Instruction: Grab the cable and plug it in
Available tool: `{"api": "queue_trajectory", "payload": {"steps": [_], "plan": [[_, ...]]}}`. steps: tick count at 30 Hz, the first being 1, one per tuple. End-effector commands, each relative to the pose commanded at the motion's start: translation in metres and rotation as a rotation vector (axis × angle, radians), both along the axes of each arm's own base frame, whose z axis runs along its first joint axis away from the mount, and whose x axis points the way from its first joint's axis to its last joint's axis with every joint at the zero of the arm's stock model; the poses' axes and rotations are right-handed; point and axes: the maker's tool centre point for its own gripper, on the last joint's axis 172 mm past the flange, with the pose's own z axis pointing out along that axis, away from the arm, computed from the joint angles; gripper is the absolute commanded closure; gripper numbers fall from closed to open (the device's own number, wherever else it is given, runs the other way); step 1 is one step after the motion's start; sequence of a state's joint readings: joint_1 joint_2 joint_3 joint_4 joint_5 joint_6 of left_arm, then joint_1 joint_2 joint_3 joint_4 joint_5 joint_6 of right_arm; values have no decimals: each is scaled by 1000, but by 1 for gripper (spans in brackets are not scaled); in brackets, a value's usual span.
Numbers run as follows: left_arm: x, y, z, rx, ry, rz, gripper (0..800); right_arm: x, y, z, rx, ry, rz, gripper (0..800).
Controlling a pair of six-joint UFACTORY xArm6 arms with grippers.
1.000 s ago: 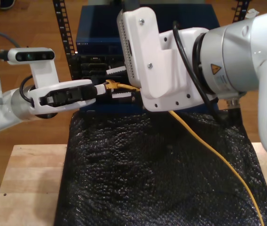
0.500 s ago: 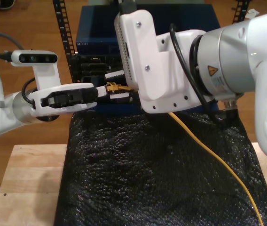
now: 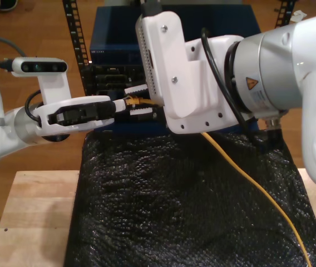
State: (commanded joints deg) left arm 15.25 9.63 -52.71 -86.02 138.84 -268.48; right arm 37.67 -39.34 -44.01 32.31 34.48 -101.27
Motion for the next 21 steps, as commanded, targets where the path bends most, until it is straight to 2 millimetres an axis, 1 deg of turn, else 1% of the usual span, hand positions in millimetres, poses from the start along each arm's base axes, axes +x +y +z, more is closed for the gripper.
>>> {"api": "queue_trajectory", "payload": {"steps": [3, 4, 5, 9, 11, 12, 14, 15, 17, 19, 20, 21], "plan": [[0, 0, 0, -1, 0, -1, 778, 0, 0, 0, 1, 0, -2, 665], [0, 0, 0, -1, 0, -1, 778, 0, 1, 0, 3, 1, 0, 692], [0, 0, 0, -1, 0, -1, 778, 0, 0, 0, 3, 1, -2, 741], [0, 0, 0, -1, 0, -1, 774, -1, 2, 1, 26, 19, -5, 789], [0, 0, 0, -1, 1, -2, 749, -1, 2, 2, 29, 21, -6, 796], [-1, 0, 1, -2, 3, -6, 699, -1, 2, 2, 29, 21, -6, 797], [-3, 2, 3, -9, 12, -21, 476, -1, 2, 1, 28, 23, -6, 797], [-4, 3, 3, -12, 16, -26, 402, -1, 2, 1, 28, 23, -6, 797], [-5, 3, 3, -14, 17, -27, 302, -1, 2, 1, 29, 24, -7, 798], [-4, 3, 3, -15, 20, -27, 234, -1, 2, 1, 29, 24, -7, 798], [-4, 3, 3, -15, 20, -27, 180, -1, 2, 1, 30, 25, -7, 798], [-4, 3, 3, -15, 20, -27, 107, -1, 2, 0, 29, 26, -7, 798]]}}
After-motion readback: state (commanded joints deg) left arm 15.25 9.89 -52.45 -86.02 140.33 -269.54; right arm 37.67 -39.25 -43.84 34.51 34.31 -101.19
